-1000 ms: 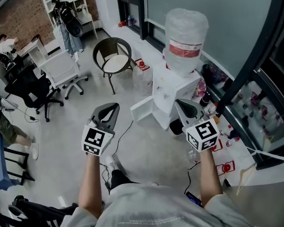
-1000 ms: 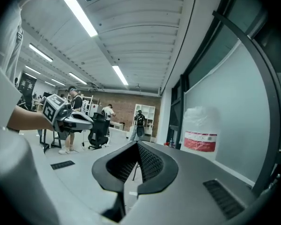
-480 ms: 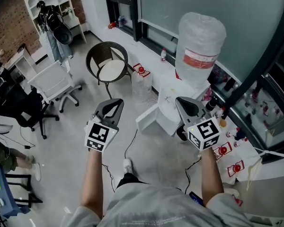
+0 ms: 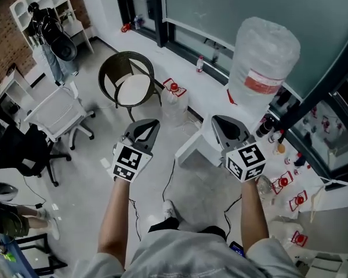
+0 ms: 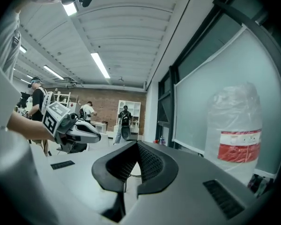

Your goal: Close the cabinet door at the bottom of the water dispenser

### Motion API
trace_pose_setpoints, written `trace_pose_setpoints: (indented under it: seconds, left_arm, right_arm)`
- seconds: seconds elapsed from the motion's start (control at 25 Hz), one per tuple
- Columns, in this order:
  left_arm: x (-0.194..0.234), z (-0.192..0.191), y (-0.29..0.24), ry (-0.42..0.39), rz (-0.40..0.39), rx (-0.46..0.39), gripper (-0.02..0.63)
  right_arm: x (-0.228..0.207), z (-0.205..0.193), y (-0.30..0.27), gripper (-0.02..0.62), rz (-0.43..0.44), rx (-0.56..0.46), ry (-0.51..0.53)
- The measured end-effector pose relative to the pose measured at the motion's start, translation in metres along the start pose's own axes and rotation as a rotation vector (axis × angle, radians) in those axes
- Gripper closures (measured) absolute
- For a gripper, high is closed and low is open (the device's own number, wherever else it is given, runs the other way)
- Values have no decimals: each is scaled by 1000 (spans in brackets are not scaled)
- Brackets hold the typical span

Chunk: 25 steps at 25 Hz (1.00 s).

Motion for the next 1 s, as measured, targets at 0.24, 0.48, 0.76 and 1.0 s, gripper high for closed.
trace_pose_setpoints:
  seconds: [0.24,0.48,0.76,1.0]
  left_arm:
    - [36,-53,-51,62,-56,59,586]
    - [40,-139,-113,159,-71,138,584]
    - [10,-269,-174,391,-83,234,520]
    - [-29,-388,-207,429,-115,342,517]
  right_arm:
    - [-10,-50,-46,571,-6,110,-35]
    - [-28,-139,-85,571,43,199,-73]
    - [-39,-270,-133,571,137,311,-106]
    - [-19,-376,-157,569,212,358,-145]
Point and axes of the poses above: the fingertips, and each gripper's own axes: y backward along the fingers, x to its left, z out of its top, the point moved 8 cm from there along y, backward along the fingers, and after that the axes turned 7 degrees about y, right-handed, at the moved point
